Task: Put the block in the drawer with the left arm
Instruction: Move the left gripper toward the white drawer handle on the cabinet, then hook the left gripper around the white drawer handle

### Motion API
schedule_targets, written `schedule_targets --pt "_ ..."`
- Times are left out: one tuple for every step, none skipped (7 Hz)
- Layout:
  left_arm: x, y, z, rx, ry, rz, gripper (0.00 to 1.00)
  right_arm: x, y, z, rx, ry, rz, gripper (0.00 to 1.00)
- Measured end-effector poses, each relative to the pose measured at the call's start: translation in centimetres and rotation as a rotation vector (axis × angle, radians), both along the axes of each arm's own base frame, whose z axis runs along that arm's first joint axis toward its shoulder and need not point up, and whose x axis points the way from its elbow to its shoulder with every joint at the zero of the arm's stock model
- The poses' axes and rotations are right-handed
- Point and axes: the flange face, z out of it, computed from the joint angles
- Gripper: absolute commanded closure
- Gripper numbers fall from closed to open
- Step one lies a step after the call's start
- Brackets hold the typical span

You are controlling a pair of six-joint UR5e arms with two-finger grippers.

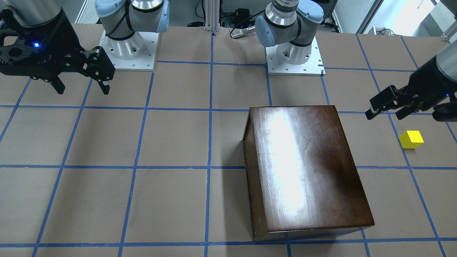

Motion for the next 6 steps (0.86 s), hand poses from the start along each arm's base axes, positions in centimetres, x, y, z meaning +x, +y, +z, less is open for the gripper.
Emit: schedule_targets --pt "1.3 -1.2 -2.0 0.002 0.011 -0.037 0.00 0.0 0.0 0.0 0.000 0.000 0.000 0.00" --pt "2.3 -2.3 -4.0 0.002 0.018 -0.067 0.00 0.0 0.0 0.0 0.000 0.000 0.000 0.00" --pt "3.4 -3.3 -6.2 0.000 0.022 -0.079 0.00 0.0 0.0 0.0 0.000 0.000 0.000 0.00" --pt "4.8 -4.0 -8.6 -0.006 0.023 -0.074 0.00 0.0 0.0 0.0 -0.001 -0.001 0.000 0.00" --pt "5.6 -4.4 -10.7 -0.005 0.025 -0.069 0.00 0.0 0.0 0.1 -0.001 -0.001 0.000 0.00" --pt "5.8 -4.5 -12.3 0.005 0.029 -0.066 0.00 0.0 0.0 0.1 -0.001 -0.001 0.000 0.00"
